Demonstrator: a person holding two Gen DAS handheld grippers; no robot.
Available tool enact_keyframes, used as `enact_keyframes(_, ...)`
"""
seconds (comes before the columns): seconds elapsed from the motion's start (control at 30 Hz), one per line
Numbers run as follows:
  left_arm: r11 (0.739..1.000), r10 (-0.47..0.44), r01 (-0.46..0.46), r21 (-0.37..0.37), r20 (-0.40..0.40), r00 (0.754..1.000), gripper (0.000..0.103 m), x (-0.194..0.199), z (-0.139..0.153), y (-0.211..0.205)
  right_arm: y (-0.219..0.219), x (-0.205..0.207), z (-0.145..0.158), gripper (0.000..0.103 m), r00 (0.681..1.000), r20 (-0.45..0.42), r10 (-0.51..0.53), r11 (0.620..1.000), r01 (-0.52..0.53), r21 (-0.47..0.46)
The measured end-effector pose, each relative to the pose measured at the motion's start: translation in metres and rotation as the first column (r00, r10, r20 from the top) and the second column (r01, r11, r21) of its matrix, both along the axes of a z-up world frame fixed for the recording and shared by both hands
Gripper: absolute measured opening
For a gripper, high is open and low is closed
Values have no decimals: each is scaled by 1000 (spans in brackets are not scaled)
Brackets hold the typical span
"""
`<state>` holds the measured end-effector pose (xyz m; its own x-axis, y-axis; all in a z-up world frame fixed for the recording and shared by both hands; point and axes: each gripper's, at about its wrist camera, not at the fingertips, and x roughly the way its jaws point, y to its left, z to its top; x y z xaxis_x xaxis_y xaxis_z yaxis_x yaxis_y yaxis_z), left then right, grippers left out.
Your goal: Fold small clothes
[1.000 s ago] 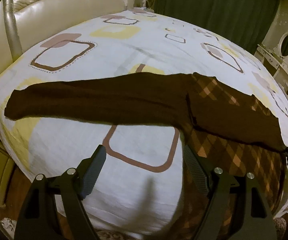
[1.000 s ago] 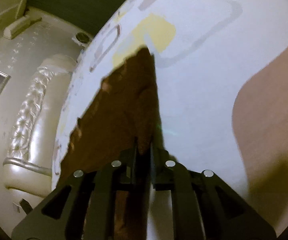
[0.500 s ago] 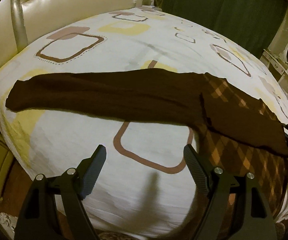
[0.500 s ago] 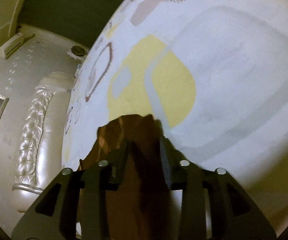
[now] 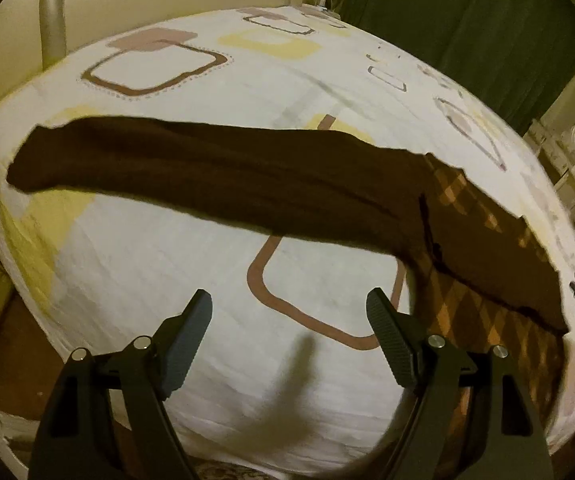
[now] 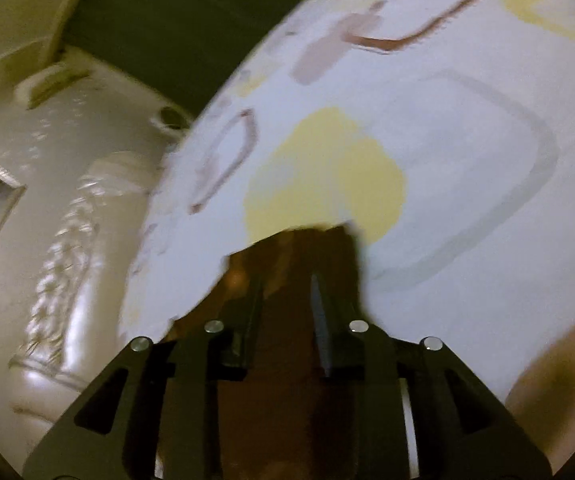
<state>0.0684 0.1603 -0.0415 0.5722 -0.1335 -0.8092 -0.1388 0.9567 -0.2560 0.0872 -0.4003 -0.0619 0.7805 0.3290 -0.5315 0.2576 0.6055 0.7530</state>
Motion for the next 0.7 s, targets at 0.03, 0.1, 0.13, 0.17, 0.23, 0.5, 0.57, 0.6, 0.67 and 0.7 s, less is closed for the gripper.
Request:
enact_keyframes(0.03,1000,7,-7,-24,3,1000,79,0,0,4,8,-5,2,26,1000,12,21,1000,-21,10)
enact_keyframes(0.1,997,31,-31,-73,-4,1000,79,-1,-1,13,34,-14,1,27,996,22,91,995,-92,33)
enact_keyframes(0.13,995,38,-38,-91,-8,999,79,-1,-1,17,42,-16,-1,27,993,16,115,993,-115,38)
enact_keyframes(0.17,994,40,-41,-98,-14,999,79,0,0,21,53,-18,-6,29,989,0,147,988,-147,50)
enact_keyframes(0.23,996,37,-38,-85,-9,999,79,0,4,29,66,-17,-15,32,983,-34,181,982,-179,59)
enact_keyframes(0.5,993,113,-112,-37,29,993,79,-10,22,120,82,-16,-40,34,972,-112,204,979,-200,47)
enact_keyframes(0.57,985,162,-160,-68,28,986,79,-9,23,163,84,-16,-41,34,971,-120,207,978,-203,41)
enact_keyframes(0.6,981,180,-178,-81,25,983,78,-9,22,179,85,-16,-41,34,971,-124,206,979,-202,38)
enact_keyframes(0.67,966,225,-222,-134,13,974,77,-6,20,224,86,-16,-41,34,971,-130,201,980,-199,28)
enact_keyframes(0.7,960,239,-235,-154,12,971,75,-4,19,239,87,-16,-42,34,971,-132,199,980,-197,25)
